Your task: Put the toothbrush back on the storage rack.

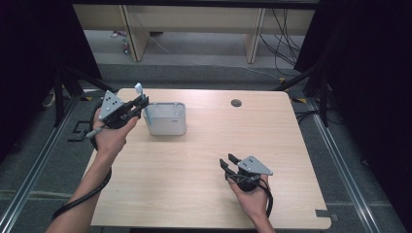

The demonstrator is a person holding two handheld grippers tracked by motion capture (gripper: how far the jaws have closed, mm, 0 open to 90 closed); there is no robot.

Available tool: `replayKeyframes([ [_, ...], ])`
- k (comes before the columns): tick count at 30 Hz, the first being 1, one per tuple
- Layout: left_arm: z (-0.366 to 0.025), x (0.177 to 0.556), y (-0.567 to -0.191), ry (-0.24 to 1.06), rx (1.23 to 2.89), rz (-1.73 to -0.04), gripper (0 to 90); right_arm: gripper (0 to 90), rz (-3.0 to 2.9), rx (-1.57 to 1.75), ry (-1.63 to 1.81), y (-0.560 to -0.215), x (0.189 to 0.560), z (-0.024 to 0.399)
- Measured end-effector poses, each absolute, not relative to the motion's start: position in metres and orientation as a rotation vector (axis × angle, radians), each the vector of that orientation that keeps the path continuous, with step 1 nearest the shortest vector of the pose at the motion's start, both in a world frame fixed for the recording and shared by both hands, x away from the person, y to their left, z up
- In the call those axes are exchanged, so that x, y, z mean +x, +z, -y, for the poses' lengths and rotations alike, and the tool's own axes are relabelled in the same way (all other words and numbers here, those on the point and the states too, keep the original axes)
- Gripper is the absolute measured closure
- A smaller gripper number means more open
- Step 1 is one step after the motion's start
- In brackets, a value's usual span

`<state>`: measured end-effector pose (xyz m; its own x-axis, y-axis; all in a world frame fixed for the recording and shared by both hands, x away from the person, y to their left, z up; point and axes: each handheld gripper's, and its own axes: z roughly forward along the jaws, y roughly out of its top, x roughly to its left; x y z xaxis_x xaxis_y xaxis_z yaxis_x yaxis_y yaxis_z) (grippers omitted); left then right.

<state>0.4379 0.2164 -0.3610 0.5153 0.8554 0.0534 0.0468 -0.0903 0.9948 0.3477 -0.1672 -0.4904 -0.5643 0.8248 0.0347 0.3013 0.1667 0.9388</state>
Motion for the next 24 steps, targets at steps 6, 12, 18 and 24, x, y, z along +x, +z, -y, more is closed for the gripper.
replayKeyframes([
  [6, -0.219, 0.44, -0.356, 0.828, 1.516, -0.812, 80.0, 60.0, -1.953, 1.091, 1.416, -0.491, 0.347, 0.165],
  [12, -0.22, 0.443, -0.353, 0.836, 1.51, -0.813, 80.0, 60.0, -1.96, 1.093, 1.407, -0.491, 0.346, 0.166],
  [18, -0.222, 0.446, -0.349, 0.844, 1.504, -0.811, 80.0, 59.9, -1.959, 1.096, 1.414, -0.492, 0.347, 0.165],
  [24, -0.223, 0.449, -0.348, 0.85, 1.501, -0.817, 80.0, 59.9, -1.969, 1.083, 1.396, -0.491, 0.347, 0.166],
])
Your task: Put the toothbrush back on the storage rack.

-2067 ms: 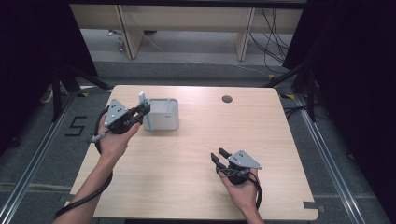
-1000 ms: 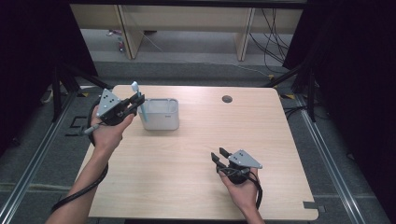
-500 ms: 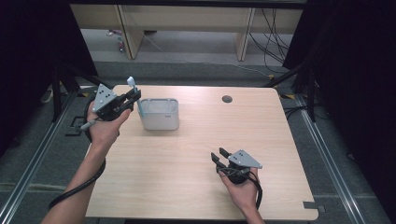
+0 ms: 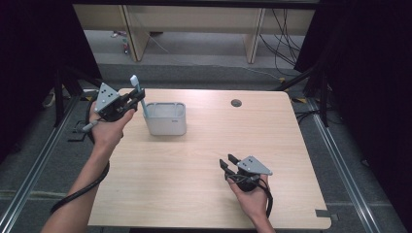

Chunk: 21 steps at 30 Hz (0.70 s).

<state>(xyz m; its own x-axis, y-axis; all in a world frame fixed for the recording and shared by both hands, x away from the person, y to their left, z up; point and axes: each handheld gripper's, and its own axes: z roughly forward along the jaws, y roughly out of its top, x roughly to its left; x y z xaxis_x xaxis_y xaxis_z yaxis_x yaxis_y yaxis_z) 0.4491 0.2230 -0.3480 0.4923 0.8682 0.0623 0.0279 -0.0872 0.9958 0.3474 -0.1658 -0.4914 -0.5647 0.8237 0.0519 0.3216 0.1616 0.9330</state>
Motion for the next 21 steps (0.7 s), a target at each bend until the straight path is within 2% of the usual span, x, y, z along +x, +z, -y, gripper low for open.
replayKeyframes([
  [21, -0.226, 0.462, -0.347, 0.871, 1.5, -0.828, 80.0, 59.8, -1.967, 1.086, 1.395, -0.492, 0.348, 0.166],
])
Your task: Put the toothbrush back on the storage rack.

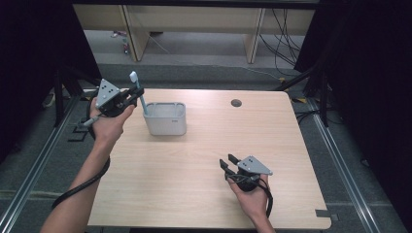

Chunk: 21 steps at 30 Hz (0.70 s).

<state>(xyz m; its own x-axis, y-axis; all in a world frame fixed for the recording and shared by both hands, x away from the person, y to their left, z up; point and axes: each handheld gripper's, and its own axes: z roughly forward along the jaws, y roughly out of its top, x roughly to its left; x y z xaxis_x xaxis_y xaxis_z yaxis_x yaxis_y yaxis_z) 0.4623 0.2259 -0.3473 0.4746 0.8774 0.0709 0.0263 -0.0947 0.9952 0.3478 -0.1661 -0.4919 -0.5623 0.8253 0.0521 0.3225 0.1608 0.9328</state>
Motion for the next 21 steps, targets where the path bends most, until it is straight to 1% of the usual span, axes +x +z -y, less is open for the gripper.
replayKeyframes([
  [6, -0.225, 0.465, -0.348, 0.857, 1.495, -0.844, 80.0, 59.8, -1.966, 1.086, 1.403, -0.492, 0.348, 0.167],
  [7, -0.226, 0.466, -0.348, 0.875, 1.503, -0.834, 80.0, 59.8, -1.965, 1.086, 1.4, -0.492, 0.348, 0.166],
  [8, -0.225, 0.466, -0.349, 0.858, 1.498, -0.847, 80.0, 59.8, -1.965, 1.086, 1.4, -0.492, 0.348, 0.166],
  [10, -0.226, 0.469, -0.349, 0.876, 1.502, -0.839, 80.0, 59.8, -1.959, 1.061, 1.38, -0.492, 0.348, 0.167],
  [13, -0.226, 0.469, -0.351, 0.86, 1.494, -0.858, 80.0, 59.8, -1.96, 1.055, 1.387, -0.492, 0.349, 0.167],
  [14, -0.227, 0.471, -0.351, 0.877, 1.499, -0.848, 80.0, 59.8, -1.962, 1.104, 1.4, -0.492, 0.347, 0.166],
  [15, -0.226, 0.471, -0.353, 0.858, 1.494, -0.863, 80.0, 59.8, -1.963, 1.092, 1.397, -0.492, 0.348, 0.167],
  [21, -0.227, 0.475, -0.356, 0.856, 1.499, -0.87, 79.9, 59.7, -1.954, 1.056, 1.398, -0.493, 0.349, 0.167],
])
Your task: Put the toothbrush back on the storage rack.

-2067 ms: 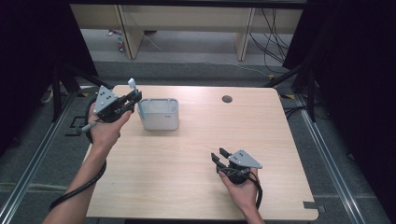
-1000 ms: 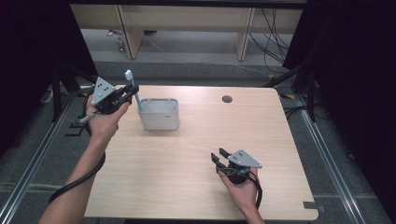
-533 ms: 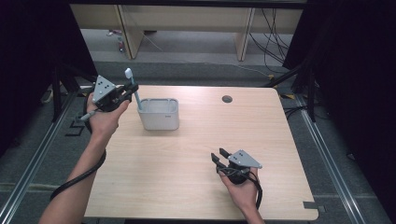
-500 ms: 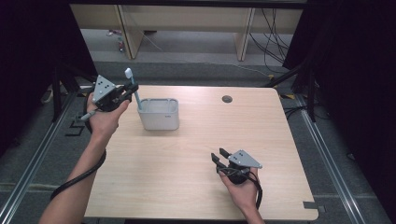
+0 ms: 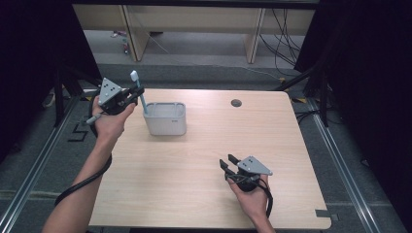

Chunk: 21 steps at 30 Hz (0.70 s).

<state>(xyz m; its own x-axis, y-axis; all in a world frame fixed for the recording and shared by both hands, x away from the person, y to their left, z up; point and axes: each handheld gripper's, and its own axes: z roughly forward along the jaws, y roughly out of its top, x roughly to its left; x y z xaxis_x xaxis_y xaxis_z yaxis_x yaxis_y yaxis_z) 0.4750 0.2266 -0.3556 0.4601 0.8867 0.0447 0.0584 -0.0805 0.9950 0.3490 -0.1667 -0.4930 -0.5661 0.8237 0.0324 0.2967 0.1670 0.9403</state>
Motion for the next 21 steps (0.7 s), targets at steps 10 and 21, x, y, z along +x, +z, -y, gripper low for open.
replayKeyframes([
  [10, -0.227, 0.483, -0.362, 0.866, 1.511, -0.887, 79.9, 59.7, -1.955, 1.056, 1.4, -0.493, 0.349, 0.167],
  [21, -0.226, 0.492, -0.369, 0.866, 1.506, -0.896, 80.0, 59.7, -1.954, 1.061, 1.386, -0.492, 0.348, 0.167],
])
